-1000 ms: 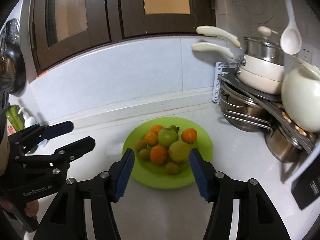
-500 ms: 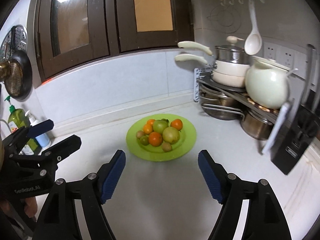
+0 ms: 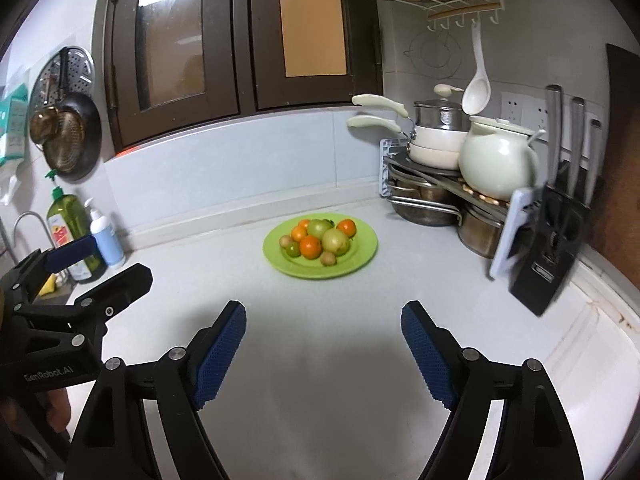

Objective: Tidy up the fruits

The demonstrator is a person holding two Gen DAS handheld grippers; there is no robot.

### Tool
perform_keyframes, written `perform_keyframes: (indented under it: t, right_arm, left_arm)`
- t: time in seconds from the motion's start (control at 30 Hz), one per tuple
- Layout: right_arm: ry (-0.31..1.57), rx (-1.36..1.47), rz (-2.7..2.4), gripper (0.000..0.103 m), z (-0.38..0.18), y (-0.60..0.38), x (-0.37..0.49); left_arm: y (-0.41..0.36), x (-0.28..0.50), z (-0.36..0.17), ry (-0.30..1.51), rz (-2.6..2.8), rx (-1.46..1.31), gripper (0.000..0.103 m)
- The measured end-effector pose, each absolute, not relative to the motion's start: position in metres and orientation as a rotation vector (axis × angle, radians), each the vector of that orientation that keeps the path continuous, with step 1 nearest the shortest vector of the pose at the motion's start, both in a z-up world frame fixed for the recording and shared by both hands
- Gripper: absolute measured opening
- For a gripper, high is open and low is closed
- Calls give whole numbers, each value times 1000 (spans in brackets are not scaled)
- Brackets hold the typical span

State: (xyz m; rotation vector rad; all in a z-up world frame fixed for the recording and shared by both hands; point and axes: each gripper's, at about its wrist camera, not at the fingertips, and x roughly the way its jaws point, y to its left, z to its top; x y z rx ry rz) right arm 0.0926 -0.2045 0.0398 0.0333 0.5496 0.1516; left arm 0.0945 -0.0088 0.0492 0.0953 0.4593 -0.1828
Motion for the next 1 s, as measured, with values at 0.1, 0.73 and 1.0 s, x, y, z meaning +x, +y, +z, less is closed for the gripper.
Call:
perform_keyframes:
  t: [0.1,0.73,1.0]
  right_arm:
    - [552,35,158,84,39,-209,72]
    - [523,42,207,84,49,-226,-6]
    - [510,36,213,84,51,-229,-15]
  left_arm:
    - [-13,74,51,452,-176,104,103]
    - [-28,-6,59,445,-176,84,103]
    - [-35,-17,62,431,-151,93,103]
